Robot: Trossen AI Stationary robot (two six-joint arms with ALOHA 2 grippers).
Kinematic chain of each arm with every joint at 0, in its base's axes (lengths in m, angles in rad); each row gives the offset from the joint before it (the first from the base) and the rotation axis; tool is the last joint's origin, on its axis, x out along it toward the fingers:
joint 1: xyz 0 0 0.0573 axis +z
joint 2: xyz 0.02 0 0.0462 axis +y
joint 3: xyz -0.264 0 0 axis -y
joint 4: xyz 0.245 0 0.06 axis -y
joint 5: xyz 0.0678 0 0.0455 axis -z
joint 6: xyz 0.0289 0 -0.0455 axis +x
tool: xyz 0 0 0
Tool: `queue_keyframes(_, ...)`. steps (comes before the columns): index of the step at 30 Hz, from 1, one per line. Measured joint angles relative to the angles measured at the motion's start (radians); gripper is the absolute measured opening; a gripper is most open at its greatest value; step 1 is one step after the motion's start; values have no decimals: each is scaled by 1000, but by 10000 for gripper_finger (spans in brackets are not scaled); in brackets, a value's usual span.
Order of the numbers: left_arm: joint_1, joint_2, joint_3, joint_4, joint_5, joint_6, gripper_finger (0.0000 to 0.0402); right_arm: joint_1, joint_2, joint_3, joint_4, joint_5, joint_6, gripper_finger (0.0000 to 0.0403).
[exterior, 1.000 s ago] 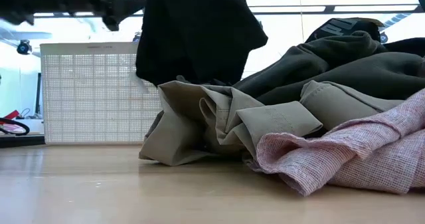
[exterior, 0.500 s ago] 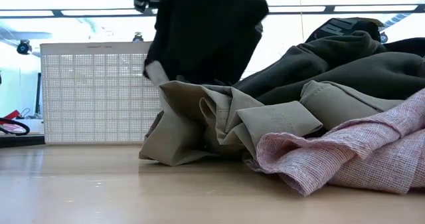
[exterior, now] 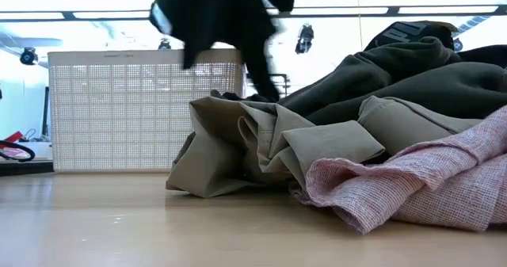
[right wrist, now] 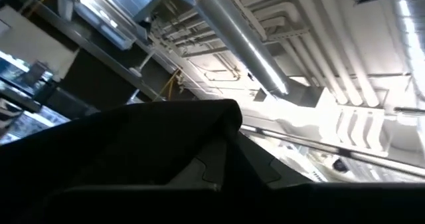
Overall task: Sort clothes
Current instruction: Put the black shirt into the white bin
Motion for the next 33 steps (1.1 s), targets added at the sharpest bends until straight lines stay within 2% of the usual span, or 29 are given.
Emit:
queue_keyframes(8,153,-56,128,-86,1,76,1,-92,16,0,32,0,-18,0)
queue_keyframes(13,271,-59,183,-110,3,111,0,-190,62,0,74,-27,41,0)
queue_keyframes(17,368,-53,186,-151,68,104,0,-264,105,0,75,-35,106,0)
queue_keyframes(23,521,-52,127,-257,206,7,0,-344,166,0,0,-68,190,0)
queue_keyframes(33,760,-94,-111,-261,438,-87,0,-442,279,0,-228,-166,378,0)
